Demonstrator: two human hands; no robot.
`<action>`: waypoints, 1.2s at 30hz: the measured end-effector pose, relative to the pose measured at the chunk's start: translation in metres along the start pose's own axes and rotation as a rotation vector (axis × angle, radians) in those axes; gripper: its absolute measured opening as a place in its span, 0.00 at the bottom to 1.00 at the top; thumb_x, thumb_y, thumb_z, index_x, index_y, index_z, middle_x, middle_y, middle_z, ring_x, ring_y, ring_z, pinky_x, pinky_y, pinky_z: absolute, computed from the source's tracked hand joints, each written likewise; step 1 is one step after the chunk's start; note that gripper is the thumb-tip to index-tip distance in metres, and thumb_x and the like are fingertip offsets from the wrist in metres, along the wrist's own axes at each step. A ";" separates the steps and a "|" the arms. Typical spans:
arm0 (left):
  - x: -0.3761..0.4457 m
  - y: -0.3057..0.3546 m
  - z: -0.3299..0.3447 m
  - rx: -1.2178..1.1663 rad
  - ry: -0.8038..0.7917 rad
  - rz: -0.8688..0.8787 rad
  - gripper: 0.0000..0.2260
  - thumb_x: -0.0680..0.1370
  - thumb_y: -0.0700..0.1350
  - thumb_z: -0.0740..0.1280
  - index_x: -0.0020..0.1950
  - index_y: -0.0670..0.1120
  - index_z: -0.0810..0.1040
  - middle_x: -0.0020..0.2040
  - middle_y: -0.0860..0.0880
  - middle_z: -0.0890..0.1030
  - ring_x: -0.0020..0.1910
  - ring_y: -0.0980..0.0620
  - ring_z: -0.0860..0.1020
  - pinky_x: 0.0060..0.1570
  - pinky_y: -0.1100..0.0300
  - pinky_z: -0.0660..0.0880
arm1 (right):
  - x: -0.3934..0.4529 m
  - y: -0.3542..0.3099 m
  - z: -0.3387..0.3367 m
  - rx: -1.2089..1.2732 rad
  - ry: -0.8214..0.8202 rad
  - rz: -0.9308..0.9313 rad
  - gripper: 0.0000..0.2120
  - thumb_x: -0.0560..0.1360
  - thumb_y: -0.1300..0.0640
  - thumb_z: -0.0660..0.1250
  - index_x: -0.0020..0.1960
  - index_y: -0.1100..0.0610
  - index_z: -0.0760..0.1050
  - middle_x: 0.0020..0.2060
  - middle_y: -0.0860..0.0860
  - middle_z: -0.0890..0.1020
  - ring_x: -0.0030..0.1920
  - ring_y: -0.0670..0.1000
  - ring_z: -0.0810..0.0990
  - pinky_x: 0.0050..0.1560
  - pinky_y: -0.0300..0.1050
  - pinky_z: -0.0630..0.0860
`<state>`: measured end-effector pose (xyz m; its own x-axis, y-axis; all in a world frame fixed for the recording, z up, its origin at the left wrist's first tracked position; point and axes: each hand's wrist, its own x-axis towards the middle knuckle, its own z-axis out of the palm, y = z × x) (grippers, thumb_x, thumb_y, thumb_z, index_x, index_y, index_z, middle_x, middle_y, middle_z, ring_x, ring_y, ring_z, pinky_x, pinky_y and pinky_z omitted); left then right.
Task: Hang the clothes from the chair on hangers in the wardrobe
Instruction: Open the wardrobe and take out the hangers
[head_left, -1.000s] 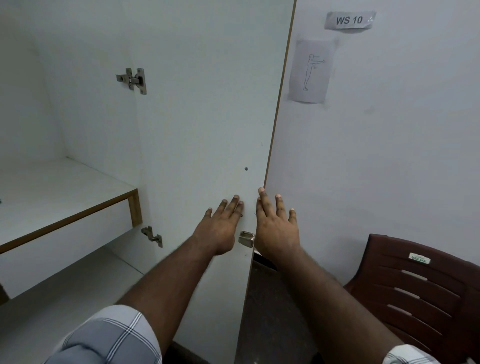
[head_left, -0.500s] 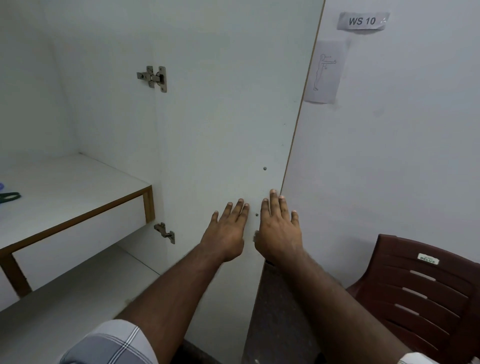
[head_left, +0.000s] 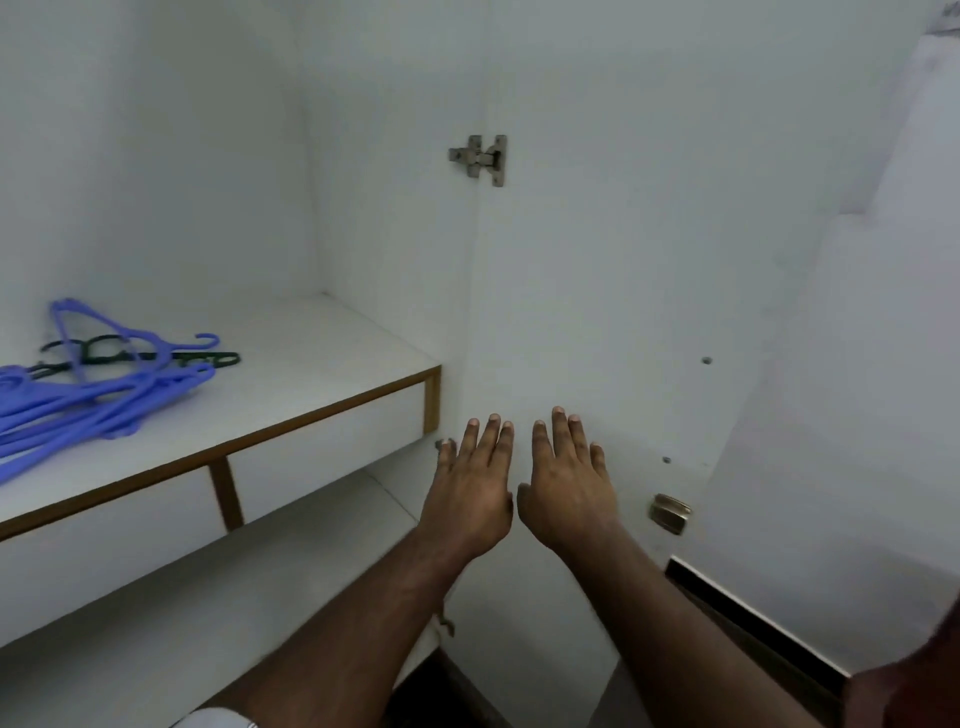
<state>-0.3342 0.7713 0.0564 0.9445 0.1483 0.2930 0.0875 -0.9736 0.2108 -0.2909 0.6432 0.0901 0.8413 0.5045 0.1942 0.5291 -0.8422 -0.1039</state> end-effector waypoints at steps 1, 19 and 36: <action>0.000 -0.010 -0.001 0.007 0.005 -0.028 0.36 0.83 0.50 0.60 0.82 0.49 0.38 0.82 0.48 0.38 0.80 0.47 0.36 0.77 0.43 0.40 | 0.007 -0.010 0.005 0.017 -0.006 -0.033 0.41 0.80 0.46 0.60 0.81 0.56 0.40 0.80 0.57 0.37 0.79 0.57 0.35 0.79 0.59 0.43; -0.053 -0.183 -0.057 0.178 0.041 -0.668 0.35 0.82 0.52 0.61 0.83 0.48 0.44 0.83 0.47 0.45 0.81 0.46 0.43 0.78 0.42 0.44 | 0.109 -0.202 0.060 0.389 -0.184 -0.621 0.39 0.77 0.48 0.64 0.81 0.58 0.50 0.81 0.56 0.52 0.81 0.55 0.48 0.78 0.55 0.51; -0.123 -0.379 -0.135 0.345 0.176 -0.956 0.28 0.81 0.63 0.60 0.77 0.51 0.65 0.73 0.48 0.71 0.71 0.45 0.66 0.68 0.49 0.67 | 0.172 -0.416 0.080 0.558 -0.170 -0.744 0.32 0.79 0.52 0.66 0.79 0.58 0.59 0.77 0.56 0.64 0.77 0.55 0.60 0.77 0.52 0.59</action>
<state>-0.5267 1.1453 0.0664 0.3750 0.8831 0.2819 0.8901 -0.4280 0.1565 -0.3569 1.0953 0.0891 0.2480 0.9338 0.2578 0.8762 -0.1028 -0.4709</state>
